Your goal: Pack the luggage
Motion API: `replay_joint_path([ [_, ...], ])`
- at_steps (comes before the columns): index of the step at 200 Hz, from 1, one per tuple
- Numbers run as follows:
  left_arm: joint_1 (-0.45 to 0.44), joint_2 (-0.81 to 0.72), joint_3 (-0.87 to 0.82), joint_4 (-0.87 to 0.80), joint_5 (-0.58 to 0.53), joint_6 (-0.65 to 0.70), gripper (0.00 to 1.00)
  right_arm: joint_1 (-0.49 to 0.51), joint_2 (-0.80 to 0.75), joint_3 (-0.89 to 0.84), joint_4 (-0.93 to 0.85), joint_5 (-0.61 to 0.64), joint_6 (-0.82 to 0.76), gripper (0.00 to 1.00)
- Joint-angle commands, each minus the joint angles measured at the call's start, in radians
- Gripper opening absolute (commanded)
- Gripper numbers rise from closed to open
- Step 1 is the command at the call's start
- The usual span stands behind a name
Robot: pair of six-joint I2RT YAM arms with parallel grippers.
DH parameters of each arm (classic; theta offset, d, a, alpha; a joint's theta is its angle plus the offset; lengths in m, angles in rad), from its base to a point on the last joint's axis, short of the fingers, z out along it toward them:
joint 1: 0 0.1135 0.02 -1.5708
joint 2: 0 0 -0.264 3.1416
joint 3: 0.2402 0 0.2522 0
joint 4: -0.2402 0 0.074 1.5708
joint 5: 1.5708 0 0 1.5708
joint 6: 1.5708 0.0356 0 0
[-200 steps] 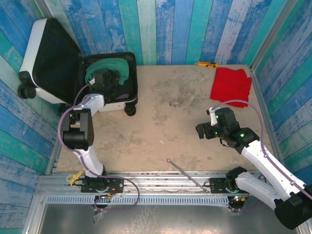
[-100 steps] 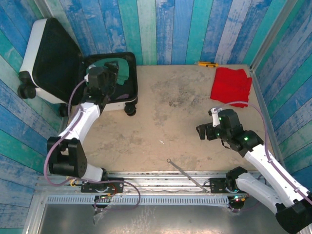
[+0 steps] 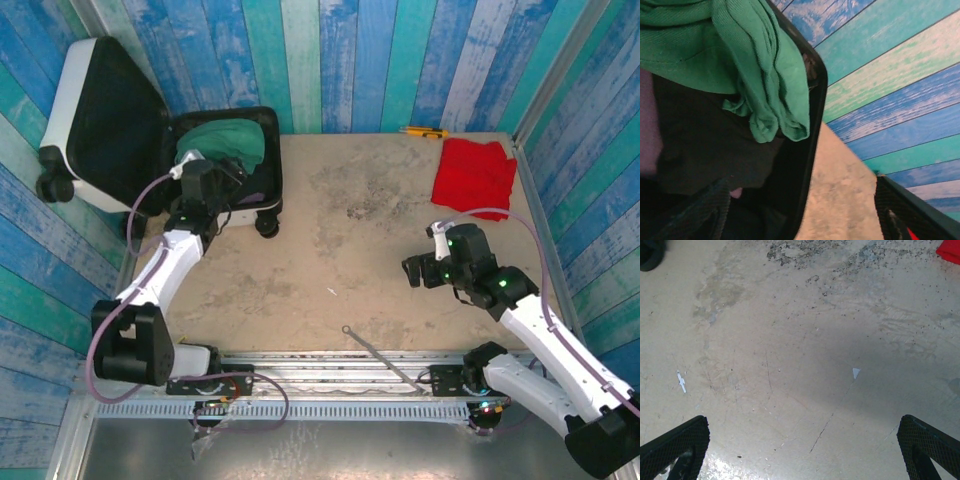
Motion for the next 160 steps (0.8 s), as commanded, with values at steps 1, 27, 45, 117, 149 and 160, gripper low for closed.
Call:
replay_joint_path([
  [1,0.027,0.057,0.006,0.015,0.025,0.150,0.72,-0.003,-0.024,-0.020,0.000,-0.001,0.005,1.00],
  [27,0.106,0.110,-0.081,0.210,0.177,0.125,0.60,-0.003,-0.043,-0.036,0.014,0.007,0.010,1.00],
  [45,0.117,0.181,-0.052,0.260,0.246,0.150,0.64,-0.003,-0.049,-0.038,0.019,0.007,0.009,1.00],
  [117,0.117,0.377,0.058,0.430,0.348,0.060,0.92,-0.004,-0.046,-0.052,0.036,-0.004,0.006,1.00],
  [149,0.117,0.449,0.171,0.384,0.350,0.025,0.87,-0.002,-0.048,-0.054,0.038,0.002,0.007,1.00],
  [160,0.117,0.477,0.210,0.338,0.340,0.013,0.85,-0.003,-0.047,-0.054,0.039,0.003,0.007,1.00],
])
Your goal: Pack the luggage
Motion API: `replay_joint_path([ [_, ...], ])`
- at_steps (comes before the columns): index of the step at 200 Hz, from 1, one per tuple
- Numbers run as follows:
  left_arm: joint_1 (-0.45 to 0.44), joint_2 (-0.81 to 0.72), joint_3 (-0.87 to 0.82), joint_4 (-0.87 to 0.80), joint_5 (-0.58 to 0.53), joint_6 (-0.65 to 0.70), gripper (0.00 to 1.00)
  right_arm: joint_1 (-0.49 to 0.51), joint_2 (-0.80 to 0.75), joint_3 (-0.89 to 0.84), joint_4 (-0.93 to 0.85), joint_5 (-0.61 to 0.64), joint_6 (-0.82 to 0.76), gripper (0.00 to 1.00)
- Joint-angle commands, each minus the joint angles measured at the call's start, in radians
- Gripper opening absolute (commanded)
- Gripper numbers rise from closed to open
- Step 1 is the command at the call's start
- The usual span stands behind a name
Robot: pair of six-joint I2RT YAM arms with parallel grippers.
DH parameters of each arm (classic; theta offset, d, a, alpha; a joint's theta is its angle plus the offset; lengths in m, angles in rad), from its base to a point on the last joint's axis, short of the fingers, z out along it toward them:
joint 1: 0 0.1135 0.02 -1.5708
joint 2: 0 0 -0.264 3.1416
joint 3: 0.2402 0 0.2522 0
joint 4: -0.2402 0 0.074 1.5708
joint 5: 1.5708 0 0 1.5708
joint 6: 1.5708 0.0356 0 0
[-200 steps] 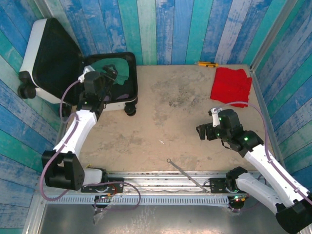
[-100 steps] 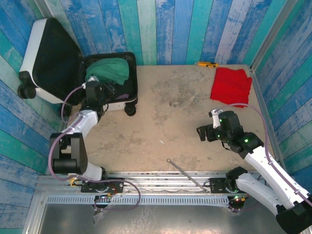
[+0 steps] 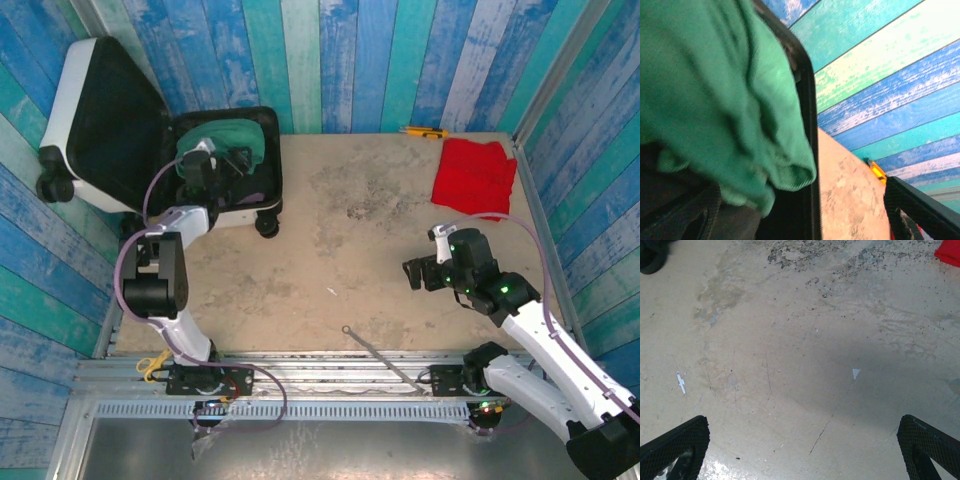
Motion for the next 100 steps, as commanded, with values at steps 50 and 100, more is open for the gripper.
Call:
replay_joint_path([
  [50,0.001,0.052,0.119,-0.213,-0.135,0.022,0.81,-0.003,-0.003,-0.013,0.012,0.002,0.007,1.00],
  [100,0.001,0.012,0.084,-0.284,-0.202,0.092,0.83,-0.003,0.020,-0.016,0.015,0.000,0.005,1.00],
])
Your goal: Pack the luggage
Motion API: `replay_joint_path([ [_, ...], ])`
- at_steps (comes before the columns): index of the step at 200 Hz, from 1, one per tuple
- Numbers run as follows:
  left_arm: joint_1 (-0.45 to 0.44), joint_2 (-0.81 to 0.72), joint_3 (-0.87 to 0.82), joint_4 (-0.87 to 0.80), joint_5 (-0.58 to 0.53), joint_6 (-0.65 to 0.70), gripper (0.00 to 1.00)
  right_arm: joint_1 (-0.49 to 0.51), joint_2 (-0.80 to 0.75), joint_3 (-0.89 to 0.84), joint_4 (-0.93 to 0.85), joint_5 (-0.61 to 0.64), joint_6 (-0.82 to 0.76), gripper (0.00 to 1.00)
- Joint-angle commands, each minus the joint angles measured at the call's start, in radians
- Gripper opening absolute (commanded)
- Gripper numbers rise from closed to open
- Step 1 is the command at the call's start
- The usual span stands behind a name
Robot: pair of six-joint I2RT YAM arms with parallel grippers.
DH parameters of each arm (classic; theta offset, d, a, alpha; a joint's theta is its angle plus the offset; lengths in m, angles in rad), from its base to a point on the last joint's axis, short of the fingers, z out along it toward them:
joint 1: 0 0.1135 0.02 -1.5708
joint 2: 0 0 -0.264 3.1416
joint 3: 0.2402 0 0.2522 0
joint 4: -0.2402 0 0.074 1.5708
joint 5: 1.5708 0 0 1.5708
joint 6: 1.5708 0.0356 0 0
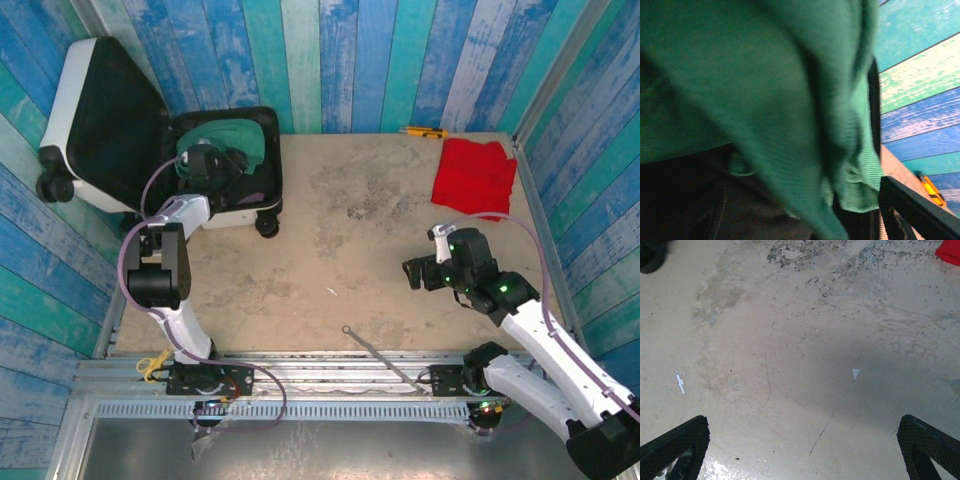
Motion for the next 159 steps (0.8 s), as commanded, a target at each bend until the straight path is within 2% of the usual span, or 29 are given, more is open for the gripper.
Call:
replay_joint_path([
  [1,0.000,-0.044,-0.013,-0.043,-0.049,0.048,0.83,-0.003,0.007,-0.016,0.012,0.000,0.005,1.00],
  [46,-0.002,0.013,0.038,0.008,0.001,-0.004,0.83,-0.002,-0.002,-0.015,0.007,0.001,0.007,1.00],
  [117,-0.031,0.129,0.208,-0.105,0.048,-0.049,0.78,-0.004,-0.002,-0.014,0.006,0.004,0.008,1.00],
  [159,-0.044,0.131,0.218,-0.159,-0.010,-0.045,0.78,-0.003,-0.013,-0.016,0.007,0.004,0.010,1.00],
])
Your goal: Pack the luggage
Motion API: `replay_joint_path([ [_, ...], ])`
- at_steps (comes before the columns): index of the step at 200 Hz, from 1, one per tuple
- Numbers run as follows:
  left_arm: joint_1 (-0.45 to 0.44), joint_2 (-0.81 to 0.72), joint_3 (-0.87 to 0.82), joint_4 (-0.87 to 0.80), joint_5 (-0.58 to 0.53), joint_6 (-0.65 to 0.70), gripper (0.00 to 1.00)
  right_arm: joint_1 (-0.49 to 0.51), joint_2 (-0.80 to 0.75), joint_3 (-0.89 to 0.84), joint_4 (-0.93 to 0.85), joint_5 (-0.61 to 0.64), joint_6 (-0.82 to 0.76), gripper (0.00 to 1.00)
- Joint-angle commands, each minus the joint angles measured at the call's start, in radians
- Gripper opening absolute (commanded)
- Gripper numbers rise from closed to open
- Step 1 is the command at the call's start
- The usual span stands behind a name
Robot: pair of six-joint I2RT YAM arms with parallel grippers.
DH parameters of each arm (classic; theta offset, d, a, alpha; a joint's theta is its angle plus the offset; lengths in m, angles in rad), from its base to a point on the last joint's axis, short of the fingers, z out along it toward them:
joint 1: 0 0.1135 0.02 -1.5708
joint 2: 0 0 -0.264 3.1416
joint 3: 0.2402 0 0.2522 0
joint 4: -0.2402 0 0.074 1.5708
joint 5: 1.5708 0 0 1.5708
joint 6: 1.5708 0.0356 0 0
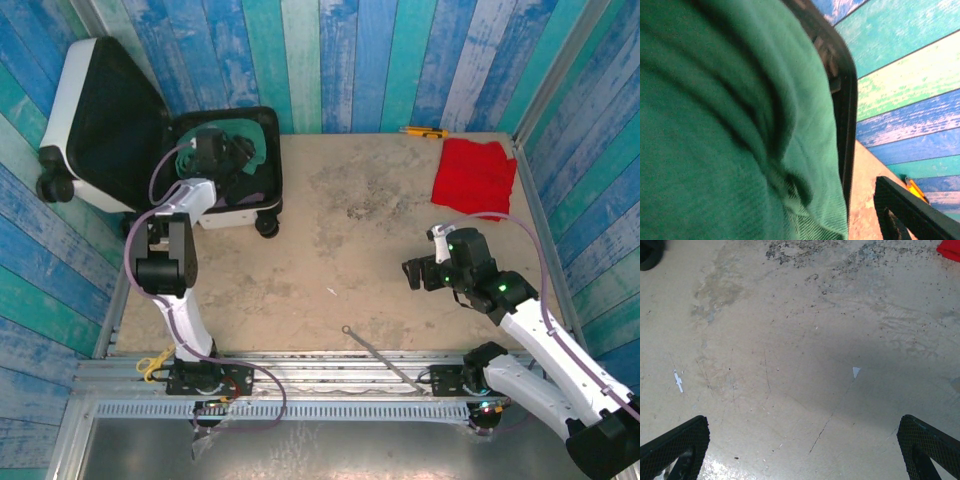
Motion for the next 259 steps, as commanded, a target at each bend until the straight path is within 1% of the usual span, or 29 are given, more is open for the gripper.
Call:
replay_joint_path([
  [1,-0.006,0.023,0.014,-0.057,-0.028,-0.001,0.78,-0.003,-0.015,-0.014,0.006,0.004,0.009,1.00],
  [33,-0.008,-0.012,0.006,-0.118,-0.033,0.021,0.80,-0.003,-0.013,-0.016,0.008,0.004,0.008,1.00],
  [55,-0.008,-0.053,-0.045,-0.126,-0.073,0.033,0.83,-0.003,-0.014,-0.018,0.009,0.002,0.008,1.00],
  [73,-0.008,-0.059,-0.047,-0.141,-0.111,0.054,0.84,-0.003,-0.015,-0.017,0.011,-0.001,0.008,1.00],
  [94,-0.006,-0.034,-0.005,-0.164,-0.113,0.075,0.84,-0.003,-0.014,-0.016,0.010,-0.006,0.006,1.00],
  [125,-0.006,0.009,0.082,-0.207,-0.153,0.113,0.84,-0.003,-0.022,-0.016,0.008,-0.004,0.008,1.00],
  [158,-0.006,0.044,0.157,-0.254,-0.171,0.158,0.84,-0.003,-0.021,-0.016,0.009,-0.001,0.006,1.00],
  [190,-0.006,0.048,0.170,-0.262,-0.184,0.182,0.85,-0.003,-0.009,-0.016,0.011,-0.001,0.005,1.00],
  [259,-0.007,0.111,0.181,-0.287,-0.150,0.168,0.85,-0.002,-0.007,-0.018,0.010,0.003,0.006,1.00],
])
